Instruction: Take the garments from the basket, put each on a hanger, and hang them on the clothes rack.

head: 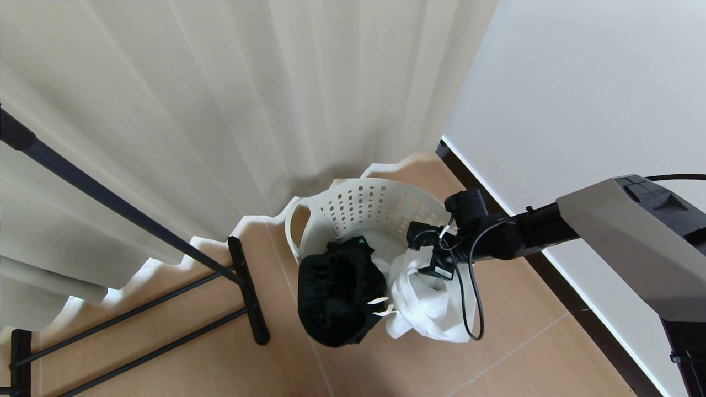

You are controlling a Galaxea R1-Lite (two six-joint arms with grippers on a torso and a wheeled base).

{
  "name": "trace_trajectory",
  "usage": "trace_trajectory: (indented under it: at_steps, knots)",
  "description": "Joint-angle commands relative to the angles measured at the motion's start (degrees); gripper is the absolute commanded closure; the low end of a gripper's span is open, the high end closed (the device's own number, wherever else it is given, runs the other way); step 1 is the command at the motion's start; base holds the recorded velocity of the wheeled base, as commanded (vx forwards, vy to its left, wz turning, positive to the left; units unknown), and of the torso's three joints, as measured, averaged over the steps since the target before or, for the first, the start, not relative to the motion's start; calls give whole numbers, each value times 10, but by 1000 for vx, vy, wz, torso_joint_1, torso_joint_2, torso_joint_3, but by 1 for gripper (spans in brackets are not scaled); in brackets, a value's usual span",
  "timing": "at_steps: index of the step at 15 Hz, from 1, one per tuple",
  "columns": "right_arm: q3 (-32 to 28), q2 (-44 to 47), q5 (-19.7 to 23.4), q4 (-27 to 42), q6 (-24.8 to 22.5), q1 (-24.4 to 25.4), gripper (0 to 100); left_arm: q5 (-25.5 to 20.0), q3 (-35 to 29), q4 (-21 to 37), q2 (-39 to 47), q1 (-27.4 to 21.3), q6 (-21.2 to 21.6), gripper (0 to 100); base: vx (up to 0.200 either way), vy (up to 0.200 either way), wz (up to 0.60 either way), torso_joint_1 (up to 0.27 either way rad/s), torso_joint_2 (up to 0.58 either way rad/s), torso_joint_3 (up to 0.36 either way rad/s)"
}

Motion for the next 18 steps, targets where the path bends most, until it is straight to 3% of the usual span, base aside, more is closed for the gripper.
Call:
trace_trajectory:
  at_steps: [1,6,9,14,16,17,18]
  knots:
    - [0,0,2,-1,2,1,100,0,0,0,0,0,0,0,0,0,0,0,0,0]
    - [9,-15,2,-1,13,3,100,0,0,0,0,0,0,0,0,0,0,0,0,0]
    - [50,-72,4,-1,16,7,100,0,0,0,0,0,0,0,0,0,0,0,0,0]
    - [217,-264,5,-41,40,25,100,0,0,0,0,0,0,0,0,0,0,0,0,0]
    - [310,-358,5,-103,46,36,100,0,0,0,0,0,0,0,0,0,0,0,0,0]
    - [400,-445,3,-166,53,67,100,0,0,0,0,0,0,0,0,0,0,0,0,0]
    - [443,-494,-1,-194,60,88,100,0,0,0,0,0,0,0,0,0,0,0,0,0]
